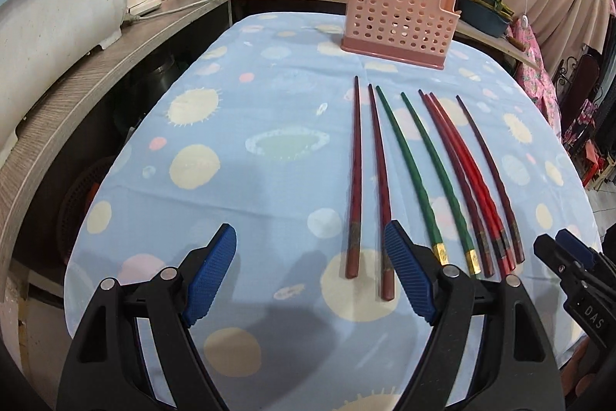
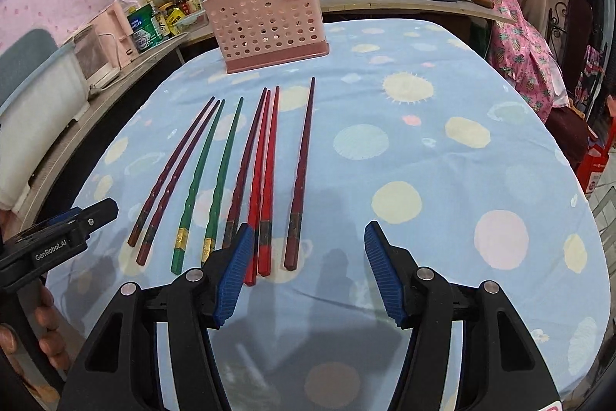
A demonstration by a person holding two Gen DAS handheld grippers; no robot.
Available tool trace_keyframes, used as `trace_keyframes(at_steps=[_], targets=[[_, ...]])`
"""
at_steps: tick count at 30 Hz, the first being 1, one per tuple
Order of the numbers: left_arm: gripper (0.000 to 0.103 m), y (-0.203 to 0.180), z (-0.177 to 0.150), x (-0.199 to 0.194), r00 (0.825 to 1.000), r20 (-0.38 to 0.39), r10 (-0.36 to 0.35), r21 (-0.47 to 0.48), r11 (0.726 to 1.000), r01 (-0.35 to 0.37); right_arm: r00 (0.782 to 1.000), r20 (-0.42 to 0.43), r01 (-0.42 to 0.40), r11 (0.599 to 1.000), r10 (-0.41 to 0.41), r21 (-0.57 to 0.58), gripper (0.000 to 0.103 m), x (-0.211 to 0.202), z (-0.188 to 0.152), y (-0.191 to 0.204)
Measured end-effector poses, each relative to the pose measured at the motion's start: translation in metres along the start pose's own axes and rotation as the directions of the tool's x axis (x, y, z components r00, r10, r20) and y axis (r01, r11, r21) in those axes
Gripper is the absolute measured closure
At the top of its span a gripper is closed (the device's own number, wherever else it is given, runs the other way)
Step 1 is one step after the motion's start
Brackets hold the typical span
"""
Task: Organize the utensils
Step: 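Move both grippers back down toward the remaining chopsticks, then grasp a dark red chopstick with the left gripper while the right gripper grasps another dark red chopstick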
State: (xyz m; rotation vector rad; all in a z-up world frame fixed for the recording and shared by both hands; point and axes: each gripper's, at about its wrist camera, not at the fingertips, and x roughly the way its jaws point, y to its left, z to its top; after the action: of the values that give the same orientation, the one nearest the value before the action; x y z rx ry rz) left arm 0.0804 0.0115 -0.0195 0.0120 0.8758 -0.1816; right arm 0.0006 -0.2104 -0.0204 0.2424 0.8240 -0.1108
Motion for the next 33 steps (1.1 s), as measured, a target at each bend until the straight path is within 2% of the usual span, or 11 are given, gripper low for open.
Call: trace_keyframes(at_steps=[10, 13, 21, 33], targets=[[0.029, -0.001, -0.013, 0.004, 1.0, 0.003, 0.003, 0.005, 1.0, -0.003, 1.0, -0.021, 0.002, 1.0, -0.002, 0.002, 0.075, 0.012, -0.007, 0.004], [0.033, -0.003, -0.014, 0.007, 1.0, 0.0, -0.002, 0.009, 1.0, 0.002, 0.999, -0.032, -0.003, 1.0, 0.003, -0.002, 0.081, 0.017, -0.008, 0.005], [0.043, -0.004, -0.012, 0.019, 1.0, -0.028, 0.01, 0.023, 1.0, -0.01, 0.999, -0.044, -0.002, 1.0, 0.002, -0.009, 0.09, 0.023, -0.009, 0.007], [0.047, -0.006, -0.003, 0.034, 0.996, -0.083, 0.023, 0.03, 0.999, -0.02, 0.997, -0.079, -0.006, 1.0, 0.007, 0.01, 0.094, 0.027, -0.003, 0.004]])
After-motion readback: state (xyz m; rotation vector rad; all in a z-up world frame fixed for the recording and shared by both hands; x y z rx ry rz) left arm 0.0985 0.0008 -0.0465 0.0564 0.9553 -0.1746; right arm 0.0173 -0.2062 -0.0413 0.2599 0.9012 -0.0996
